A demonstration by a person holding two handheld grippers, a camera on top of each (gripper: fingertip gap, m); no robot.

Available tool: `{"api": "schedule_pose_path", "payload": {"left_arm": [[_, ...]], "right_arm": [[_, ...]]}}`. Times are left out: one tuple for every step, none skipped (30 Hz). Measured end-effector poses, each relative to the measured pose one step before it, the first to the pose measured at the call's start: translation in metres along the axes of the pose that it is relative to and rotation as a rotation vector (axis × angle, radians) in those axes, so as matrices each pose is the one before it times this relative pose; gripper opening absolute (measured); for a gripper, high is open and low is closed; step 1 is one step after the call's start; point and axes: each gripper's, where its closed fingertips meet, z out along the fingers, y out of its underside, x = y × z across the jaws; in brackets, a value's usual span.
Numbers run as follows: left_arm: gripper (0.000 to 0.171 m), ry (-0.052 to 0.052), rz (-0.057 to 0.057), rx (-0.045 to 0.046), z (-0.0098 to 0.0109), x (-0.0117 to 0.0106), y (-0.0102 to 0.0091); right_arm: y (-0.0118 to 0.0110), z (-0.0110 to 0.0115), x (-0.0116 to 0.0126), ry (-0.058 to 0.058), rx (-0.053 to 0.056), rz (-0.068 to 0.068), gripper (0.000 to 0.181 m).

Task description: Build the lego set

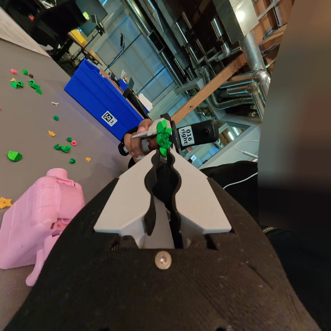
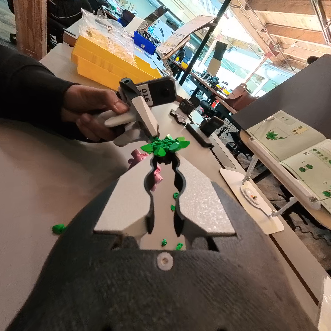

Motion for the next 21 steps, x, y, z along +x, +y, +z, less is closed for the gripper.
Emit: {"api": "schedule_pose_path", "payload": {"left_arm": [[0.005, 0.0066, -0.0059, 0.00392, 0.00013, 0.00001, -0.00028], [0.004, 0.0081, -0.0141, 0.00368, -0.00021, -0.0004, -0.00023], [0.004, 0.0089, -0.0172, 0.0027, -0.00017, -0.00026, -0.00015], [0.004, 0.0078, -0.0118, 0.00351, -0.00005, 0.00011, -0.0001], [0.004, 0.0077, -0.0072, 0.00336, 0.00014, 0.00052, -0.0002], [0.004, 0.0064, -0.0053, 0.00103, 0.00014, 0.00055, -0.00004], [0.004, 0.0016, -0.005, -0.00199, 0.00004, 0.00017, 0.00016], [0.004, -0.0042, -0.0039, -0.00548, -0.00001, -0.00066, 0.00045], [0.004, -0.0053, -0.0027, -0.01221, -0.00017, -0.00066, 0.00116], [0.004, -0.0062, -0.0041, -0.01807, -0.0002, -0.00083, 0.0014], [0.004, -0.0112, 0.0005, -0.0186, -0.0005, -0.00131, 0.00157], [0.003, -0.0135, 0.0041, -0.02073, -0.00081, -0.00139, 0.00176], [0.003, -0.0136, 0.0029, -0.02327, -0.00089, -0.00135, 0.00211], [0.003, -0.0147, 0.0033, -0.02551, -0.00089, -0.0015, 0.00249], [0.003, -0.0152, 0.0063, -0.02628, -0.00075, -0.00151, 0.00264], [0.003, -0.0134, 0.0055, -0.02619, -0.00033, -0.00118, 0.00304], [0.003, -0.0087, 0.005, -0.01921, 0.00008, -0.00051, 0.00214], [0.003, -0.0031, 0.002, -0.01159, 0.00022, 0.00009, 0.00146], [0.003, 0.002, -0.0041, -0.00768, 0.00035, 0.00014, 0.00111], [0.003, -0.0011, -0.0064, -0.00703, 0.00041, -0.00089, 0.00133], [0.003, -0.0015, -0.0062, -0.00531, 0.00018, -0.00108, 0.0009]], "right_arm": [[0.00019, -0.00009, 0.00012, 0.0033, -0.0032, -0.0068, 0.014], [0.00031, 0.00012, 0.00003, 0.0043, -0.0041, -0.0109, 0.014], [0.00012, 0.00006, 0.00008, 0.0042, -0.0022, -0.0105, 0.014], [-0.00026, -0.00006, 0.00008, 0.003, -0.0005, -0.0057, 0.014], [-0.00048, -0.00023, 0.00001, 0.0004, 0.0014, -0.0014, 0.014], [-0.00043, -0.00019, -0.00009, -0.0016, 0.0004, -0.0002, 0.014], [0.00021, -0.0001, -0.00025, -0.0023, -0.0032, -0.0035, 0.014], [0.00078, -0.00007, -0.00051, -0.0032, -0.0068, -0.0095, 0.014], [0.00081, -0.0002, -0.00114, -0.0053, -0.0065, -0.0169, 0.014], [0.00104, -0.00008, -0.00118, -0.0045, -0.0096, -0.0195, 0.014], [0.00126, 0.00017, -0.0015, -0.0051, -0.0113, -0.0169, 0.014], [0.0013, 0.00045, -0.00204, -0.0075, -0.011, -0.0151, 0.014], [0.00132, 0.00052, -0.00248, -0.0106, -0.0094, -0.0146, 0.014], [0.0014, 0.00056, -0.00275, -0.0122, -0.0083, -0.0137, 0.014], [0.00122, 0.00043, -0.00261, -0.0136, -0.0049, -0.0095, 0.014], [0.00098, 0.0002, -0.00247, -0.0163, -0.0014, -0.0027, 0.014], [0.00037, -0.00008, -0.00167, -0.0142, 0.0021, 0.0064, 0.014], [0.00009, -0.0003, -0.00119, -0.0117, 0.0041, 0.0101, 0.014], [0.00036, -0.00021, -0.00094, -0.0087, 0.0024, 0.0072, 0.014], [0.0012, 0.00014, -0.00098, -0.0064, -0.003, 0.0012, 0.014], [0.00096, 0.00022, -0.00074, -0.0018, -0.0026, -0.0015, 0.014]]}}
